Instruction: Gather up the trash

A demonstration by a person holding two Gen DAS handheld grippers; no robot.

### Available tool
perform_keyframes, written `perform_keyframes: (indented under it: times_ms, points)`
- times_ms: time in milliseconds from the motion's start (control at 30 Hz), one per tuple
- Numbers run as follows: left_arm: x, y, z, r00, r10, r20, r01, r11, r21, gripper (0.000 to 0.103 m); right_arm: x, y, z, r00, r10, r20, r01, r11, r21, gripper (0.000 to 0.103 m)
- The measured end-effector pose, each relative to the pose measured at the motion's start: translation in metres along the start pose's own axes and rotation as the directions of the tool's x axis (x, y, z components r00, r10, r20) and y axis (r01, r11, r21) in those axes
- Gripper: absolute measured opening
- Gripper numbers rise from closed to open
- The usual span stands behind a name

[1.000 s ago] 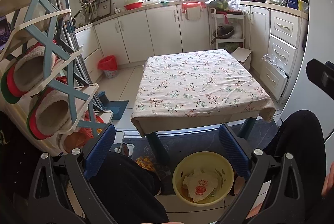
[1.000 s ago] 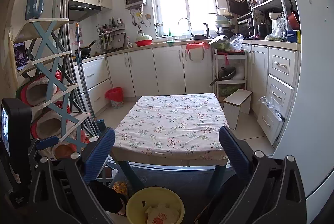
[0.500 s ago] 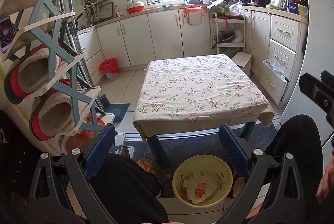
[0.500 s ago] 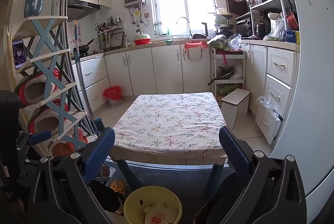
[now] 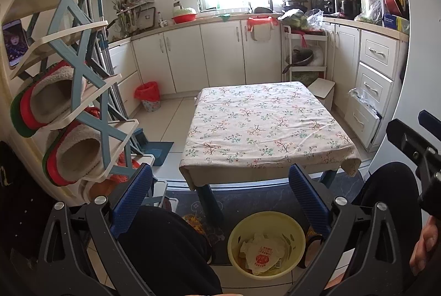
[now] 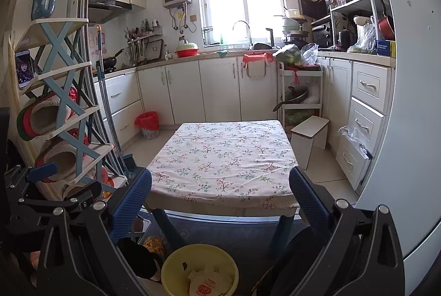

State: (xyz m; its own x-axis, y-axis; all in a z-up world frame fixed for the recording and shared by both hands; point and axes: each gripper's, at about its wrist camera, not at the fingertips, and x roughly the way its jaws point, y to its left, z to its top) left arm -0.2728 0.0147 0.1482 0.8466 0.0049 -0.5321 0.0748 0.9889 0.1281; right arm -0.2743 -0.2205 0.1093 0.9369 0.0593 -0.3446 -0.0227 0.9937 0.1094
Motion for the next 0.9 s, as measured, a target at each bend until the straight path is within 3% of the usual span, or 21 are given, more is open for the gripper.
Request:
perform_keyframes:
  times_ms: [900]
  points:
    - [-0.0042, 0.0046, 0.0027, 1.000, 0.005, 0.011, -0.005, 1.000, -0.009, 0.095, 0.0003, 0.0004, 0.0008, 1.000, 0.002, -0.004, -0.002, 1.000, 0.000, 0.096]
